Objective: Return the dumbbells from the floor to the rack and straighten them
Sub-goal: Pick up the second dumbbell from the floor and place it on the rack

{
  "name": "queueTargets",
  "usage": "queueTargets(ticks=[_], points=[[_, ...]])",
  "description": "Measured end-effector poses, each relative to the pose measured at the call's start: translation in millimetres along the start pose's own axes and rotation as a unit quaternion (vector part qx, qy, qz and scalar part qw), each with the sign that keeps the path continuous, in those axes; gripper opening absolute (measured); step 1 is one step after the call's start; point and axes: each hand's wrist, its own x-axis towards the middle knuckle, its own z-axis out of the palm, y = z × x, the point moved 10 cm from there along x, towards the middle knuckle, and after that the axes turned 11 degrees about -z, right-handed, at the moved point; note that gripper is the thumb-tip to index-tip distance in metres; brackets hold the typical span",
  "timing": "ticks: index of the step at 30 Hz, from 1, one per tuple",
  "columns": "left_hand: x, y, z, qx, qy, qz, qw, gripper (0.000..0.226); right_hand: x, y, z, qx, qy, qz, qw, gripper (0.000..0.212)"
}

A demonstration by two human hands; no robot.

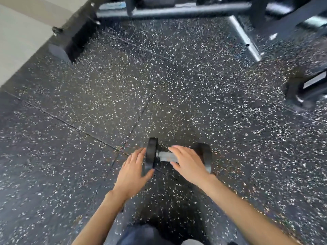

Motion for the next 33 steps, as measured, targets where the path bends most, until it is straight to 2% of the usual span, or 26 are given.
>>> queueTargets(ticks=[4,8,11,15,20,25,33], points=[[10,-8,26,-0.054,-0.036,0.011,0.998,0.076,10,14,34,-0.017,-0.025,0.017,0.999,0.049],[14,-12,32,-0.151,-0.045,0.003,0.987,0.077,15,25,39,-0.062,-0.005,0.035,0.997,0.047],[16,-14,35,-0.251,-0.059,-0.018,0.966,0.079,16,29,36,-0.082,0.017,0.032,0.996,0.048],[19,-21,42,-0.354,-0.077,-0.037,0.931,0.079,24,29,36,-0.057,-0.009,0.008,0.998,0.048],[20,-18,42,-0.411,-0.079,-0.034,0.908,0.073,23,30,39,-0.011,-0.04,0.016,0.999,0.046],[13,-15,56,-0.472,-0.152,-0.064,0.866,0.081,9,25,54,0.032,-0.098,0.028,0.994,0.043],[-22,5,27,-0.525,-0.155,-0.071,0.834,0.095,-21,-9,20,0.027,-0.087,0.035,0.995,0.047]])
